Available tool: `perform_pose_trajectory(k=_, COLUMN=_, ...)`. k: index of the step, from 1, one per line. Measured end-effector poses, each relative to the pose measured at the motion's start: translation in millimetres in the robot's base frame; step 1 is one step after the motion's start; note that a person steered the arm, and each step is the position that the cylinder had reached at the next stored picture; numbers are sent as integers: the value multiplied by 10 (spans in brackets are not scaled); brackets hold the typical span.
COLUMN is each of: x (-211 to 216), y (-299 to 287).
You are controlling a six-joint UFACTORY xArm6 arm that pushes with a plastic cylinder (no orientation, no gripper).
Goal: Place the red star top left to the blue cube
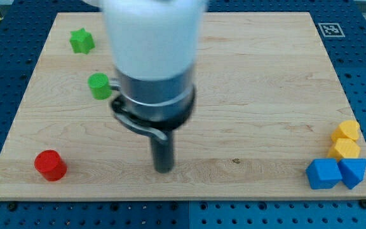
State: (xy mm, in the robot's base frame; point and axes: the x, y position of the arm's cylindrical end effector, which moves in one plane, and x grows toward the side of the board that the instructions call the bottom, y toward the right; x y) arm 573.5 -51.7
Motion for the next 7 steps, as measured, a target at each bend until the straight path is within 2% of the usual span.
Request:
perform_pose_trajectory(k=2, x=-613, y=-492)
perform_pose_trajectory(k=6, x=-837, y=-492)
perform_pose_trajectory(k=7, x=-853, y=-222)
